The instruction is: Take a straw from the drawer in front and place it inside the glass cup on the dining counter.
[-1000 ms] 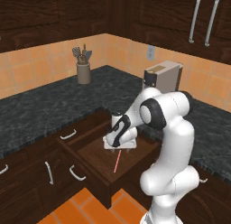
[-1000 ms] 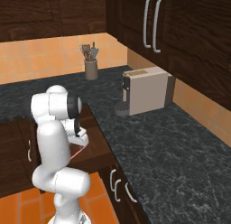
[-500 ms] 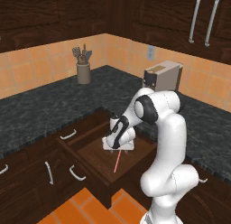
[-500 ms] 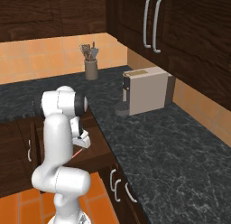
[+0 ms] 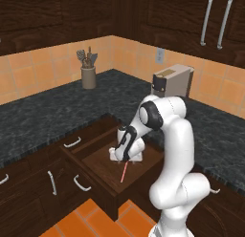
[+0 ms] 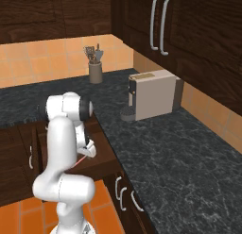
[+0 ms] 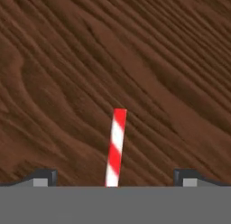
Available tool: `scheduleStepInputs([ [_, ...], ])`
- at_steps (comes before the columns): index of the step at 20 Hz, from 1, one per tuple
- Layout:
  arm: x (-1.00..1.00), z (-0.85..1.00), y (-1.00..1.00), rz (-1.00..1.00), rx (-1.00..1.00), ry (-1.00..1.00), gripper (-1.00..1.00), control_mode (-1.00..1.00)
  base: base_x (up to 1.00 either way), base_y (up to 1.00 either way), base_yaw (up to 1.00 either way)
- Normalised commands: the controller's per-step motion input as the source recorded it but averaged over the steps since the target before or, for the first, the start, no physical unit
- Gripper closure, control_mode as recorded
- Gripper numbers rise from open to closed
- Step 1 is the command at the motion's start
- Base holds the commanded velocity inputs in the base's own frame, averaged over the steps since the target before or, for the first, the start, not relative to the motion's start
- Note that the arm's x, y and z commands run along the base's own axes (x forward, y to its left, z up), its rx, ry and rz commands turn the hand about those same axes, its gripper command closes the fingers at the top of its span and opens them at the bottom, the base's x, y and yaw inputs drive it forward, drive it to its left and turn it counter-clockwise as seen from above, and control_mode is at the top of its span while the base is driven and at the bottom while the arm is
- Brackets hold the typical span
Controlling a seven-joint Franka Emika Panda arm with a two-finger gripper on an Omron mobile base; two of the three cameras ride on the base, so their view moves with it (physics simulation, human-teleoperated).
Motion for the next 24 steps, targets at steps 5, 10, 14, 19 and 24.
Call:
scheduleStepInputs([
  [5, 0.22, -0.26, -0.01, 0.0, 0.0, -0.05, -1.0, -1.0, 0.0, 0.0, 0.0],
  [10, 0.25, -0.32, 0.0, 0.0, 0.0, 0.0, 1.0, -1.0, 0.0, 0.0, 0.0],
  [14, -0.05, -0.34, 0.0, 0.0, 0.0, 0.0, 1.0, -1.0, 0.0, 0.0, 0.0],
  [19, -0.34, -0.21, 0.0, 0.0, 0.0, -0.05, 1.0, -1.0, 0.0, 0.0, 0.0],
  [24, -0.29, 0.0, 0.0, 0.0, 0.0, -0.1, 1.0, -1.0, 0.0, 0.0, 0.0],
])
